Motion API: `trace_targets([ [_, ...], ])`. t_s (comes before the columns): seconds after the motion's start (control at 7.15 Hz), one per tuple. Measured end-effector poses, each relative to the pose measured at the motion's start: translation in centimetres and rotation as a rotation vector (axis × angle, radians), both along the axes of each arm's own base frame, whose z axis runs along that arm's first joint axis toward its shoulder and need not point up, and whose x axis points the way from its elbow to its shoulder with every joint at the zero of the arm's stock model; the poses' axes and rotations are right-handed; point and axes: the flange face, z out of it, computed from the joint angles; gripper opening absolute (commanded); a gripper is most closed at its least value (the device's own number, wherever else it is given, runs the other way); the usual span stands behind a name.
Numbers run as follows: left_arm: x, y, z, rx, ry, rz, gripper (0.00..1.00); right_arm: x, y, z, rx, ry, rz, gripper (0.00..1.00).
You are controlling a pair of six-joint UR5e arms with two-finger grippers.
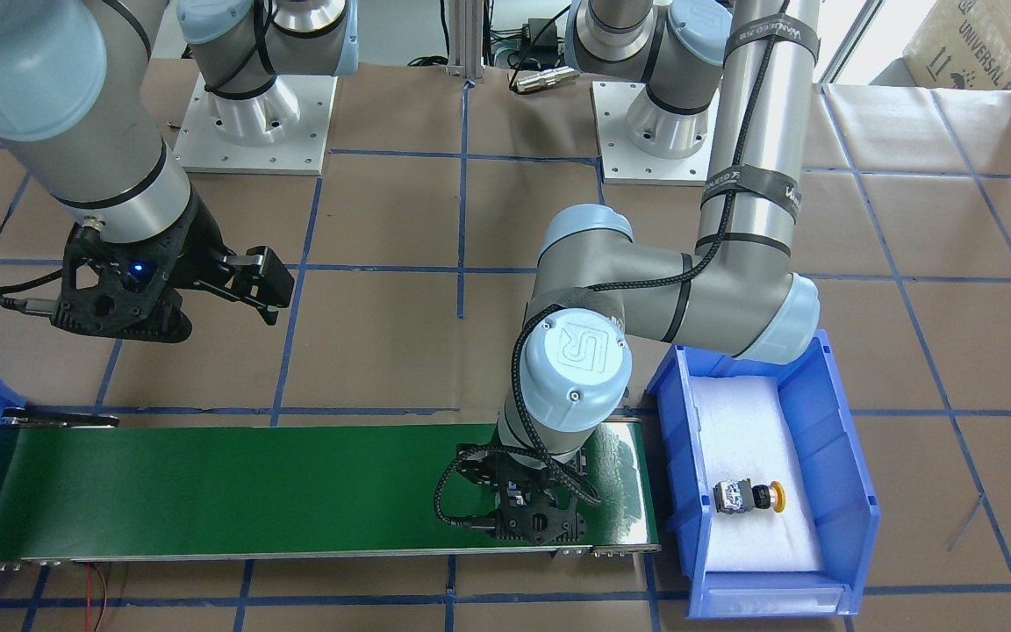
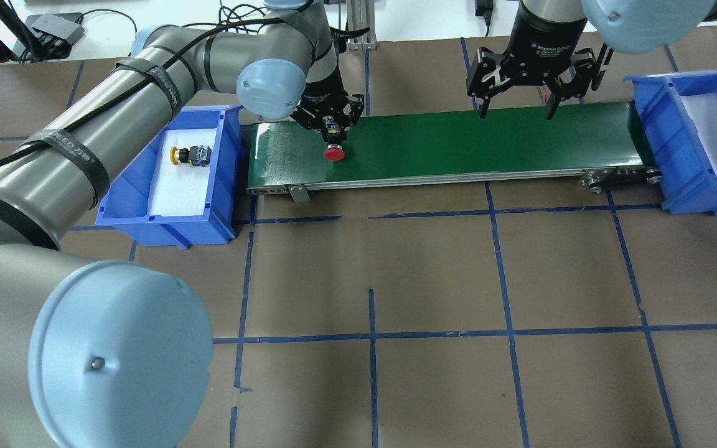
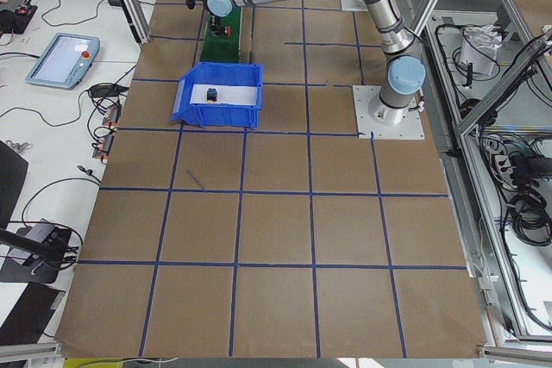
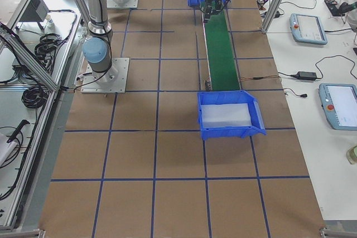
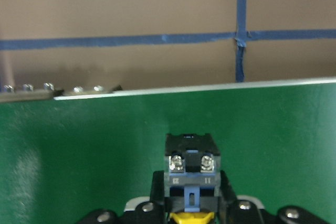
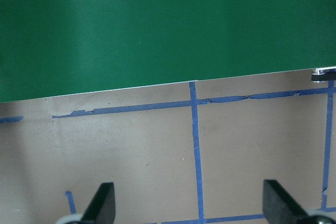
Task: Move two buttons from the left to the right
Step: 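Carry the red button onto the conveyor and release it with the left gripper, then move the left gripper back into the blue bin over the yellow-capped button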
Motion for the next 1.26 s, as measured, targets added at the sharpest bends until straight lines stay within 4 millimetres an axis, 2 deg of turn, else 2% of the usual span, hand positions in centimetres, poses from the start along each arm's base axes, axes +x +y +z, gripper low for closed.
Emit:
trace_targets([
  [0.14,-0.6,0.4,-0.6,0.011,-0.007,0.000,0.66,0.0,0.0,-0.1,0.001,0.001,-0.003,1.00],
  [0.28,-1.0,0.6,-1.0,0.008,-0.010,0.002,1.00,-0.1,0.0,-0.1,0.002,0.002,-0.004,1.00],
  [0.56,-0.8,0.1,-0.7,-0.021,-0.005,0.010,1.00,-0.1,-0.1,0.0,-0.002,0.002,-0.001,1.00],
  [0.7,-0.1,0.1,0.3,-0.031,-0.003,0.013,1.00,-0.2,-0.2,0.2,-0.005,0.010,-0.002,1.00],
  [0.84,1.5,0.2,2.7,-0.047,0.001,0.010,1.00,-0.5,-0.2,0.1,-0.003,0.025,-0.008,1.00],
  [1.12,7.8,0.9,8.5,-0.074,0.000,-0.090,1.00,-0.8,-0.2,0.0,0.004,0.035,-0.011,1.00],
  [1.26,11.7,1.1,10.1,-0.086,-0.005,-0.193,1.00,-0.8,-0.2,-0.2,0.003,0.035,-0.009,1.00],
])
